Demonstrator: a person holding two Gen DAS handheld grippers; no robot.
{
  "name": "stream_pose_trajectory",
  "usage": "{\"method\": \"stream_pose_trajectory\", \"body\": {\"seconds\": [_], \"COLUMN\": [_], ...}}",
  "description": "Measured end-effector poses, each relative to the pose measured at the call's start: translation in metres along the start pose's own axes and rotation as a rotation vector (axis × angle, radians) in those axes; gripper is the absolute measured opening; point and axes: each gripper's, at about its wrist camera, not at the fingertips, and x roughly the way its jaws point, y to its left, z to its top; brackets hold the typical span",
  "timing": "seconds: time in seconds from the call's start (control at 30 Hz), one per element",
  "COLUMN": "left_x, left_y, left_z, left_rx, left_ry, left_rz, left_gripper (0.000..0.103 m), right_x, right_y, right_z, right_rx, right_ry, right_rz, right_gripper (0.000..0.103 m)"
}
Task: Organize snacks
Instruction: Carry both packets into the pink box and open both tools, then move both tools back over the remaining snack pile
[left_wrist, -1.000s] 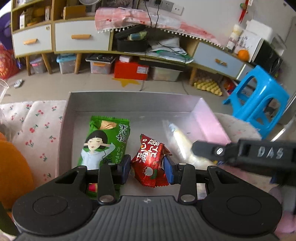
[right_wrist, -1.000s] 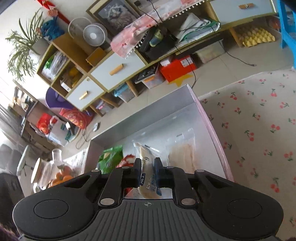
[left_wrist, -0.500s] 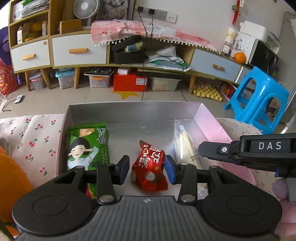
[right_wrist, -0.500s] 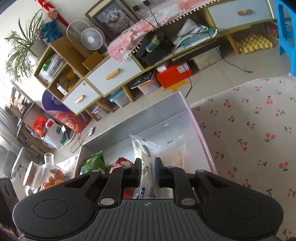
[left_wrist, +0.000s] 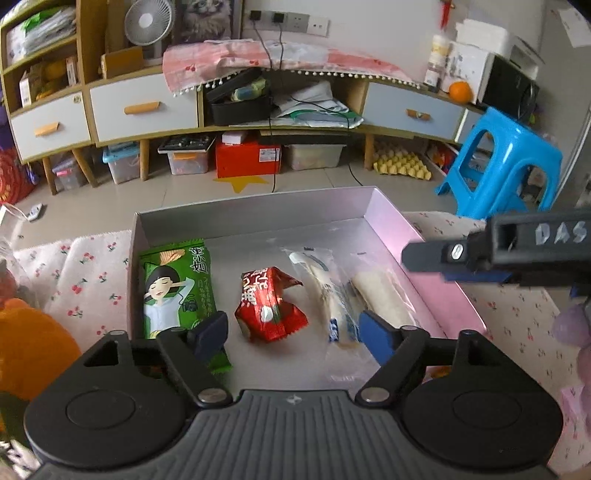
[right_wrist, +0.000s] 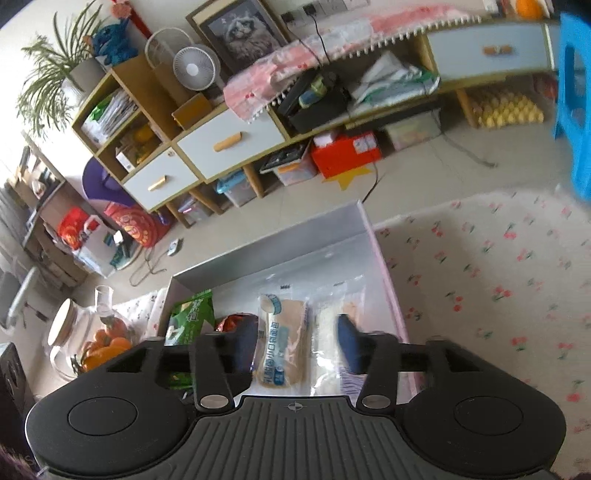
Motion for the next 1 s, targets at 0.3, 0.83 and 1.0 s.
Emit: {"method": "stream_pose_trajectory", "body": {"seconds": [0.3, 0.83, 1.0], "left_x": [-0.033, -0.087, -0.097], "left_y": [-0.01, -0.015, -0.018], "left_z": [0.0, -0.035, -0.058], "left_rx": [0.027, -0.031, -0.117], "left_ry": [-0.004, 0.074, 0.055], "left_rz": [0.034, 0.148, 0.171], "left_gripper": [0.097, 0.102, 0.102], "right_x": [-0.049, -0.112, -0.121], "right_y": [0.01, 0.035, 0.03], "right_z": [-0.003, -0.042, -0.062], "right_rx": [-0.014, -0.177, -0.249], "right_ry": [-0.021, -0.066, -0.097], "right_rz": [-0.037, -0.131, -0.148], "right_gripper": [0.085, 0.097, 0.097]}}
